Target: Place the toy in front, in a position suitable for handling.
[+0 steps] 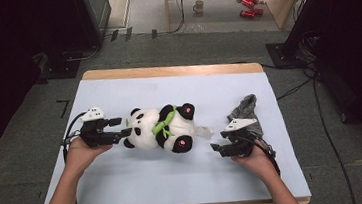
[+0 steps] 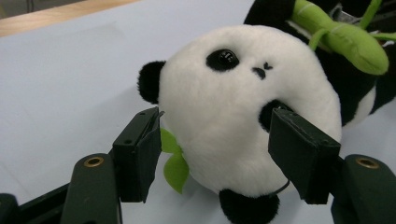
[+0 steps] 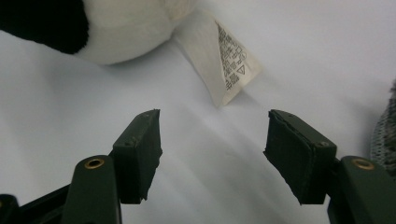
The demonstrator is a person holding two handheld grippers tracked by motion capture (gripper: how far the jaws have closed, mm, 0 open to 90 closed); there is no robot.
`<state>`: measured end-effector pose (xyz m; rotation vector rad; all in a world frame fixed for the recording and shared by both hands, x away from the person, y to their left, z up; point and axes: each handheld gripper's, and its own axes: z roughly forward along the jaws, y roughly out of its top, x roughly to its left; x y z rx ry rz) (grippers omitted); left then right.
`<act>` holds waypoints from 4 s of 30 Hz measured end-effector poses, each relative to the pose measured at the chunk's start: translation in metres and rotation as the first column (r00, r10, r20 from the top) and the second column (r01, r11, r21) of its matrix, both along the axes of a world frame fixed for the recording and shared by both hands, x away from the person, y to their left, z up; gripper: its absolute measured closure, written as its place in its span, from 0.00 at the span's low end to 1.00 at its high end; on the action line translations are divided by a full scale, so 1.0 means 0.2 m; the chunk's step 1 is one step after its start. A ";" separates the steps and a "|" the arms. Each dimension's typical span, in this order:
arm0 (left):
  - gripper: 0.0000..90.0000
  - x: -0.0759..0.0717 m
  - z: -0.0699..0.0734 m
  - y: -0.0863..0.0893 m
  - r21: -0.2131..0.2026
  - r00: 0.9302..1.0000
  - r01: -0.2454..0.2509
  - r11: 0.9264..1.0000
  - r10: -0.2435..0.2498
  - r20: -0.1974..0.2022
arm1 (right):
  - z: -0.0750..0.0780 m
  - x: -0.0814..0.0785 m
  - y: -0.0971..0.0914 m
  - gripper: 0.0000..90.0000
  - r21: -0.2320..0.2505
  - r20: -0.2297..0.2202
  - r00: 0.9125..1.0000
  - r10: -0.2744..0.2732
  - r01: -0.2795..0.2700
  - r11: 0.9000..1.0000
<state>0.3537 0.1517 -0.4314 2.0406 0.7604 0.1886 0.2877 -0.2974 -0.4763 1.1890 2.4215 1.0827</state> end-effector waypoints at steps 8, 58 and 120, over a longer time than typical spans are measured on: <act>0.40 -0.03 -0.06 -0.03 0.042 0.999 0.048 0.998 -0.047 -0.018 | 0.01 0.00 -0.02 0.40 0.004 0.004 0.999 -0.044 0.044 0.999; 0.77 -0.04 -0.15 -0.12 -0.035 0.995 -0.077 0.996 0.075 -0.066 | 0.09 0.12 -0.43 0.41 0.087 0.069 0.924 -0.377 0.371 0.925; 0.83 -0.07 -0.08 -0.32 -0.111 0.991 -0.119 0.987 0.111 -0.075 | 0.09 0.28 -0.47 0.85 0.097 -0.102 0.899 -0.426 0.435 0.895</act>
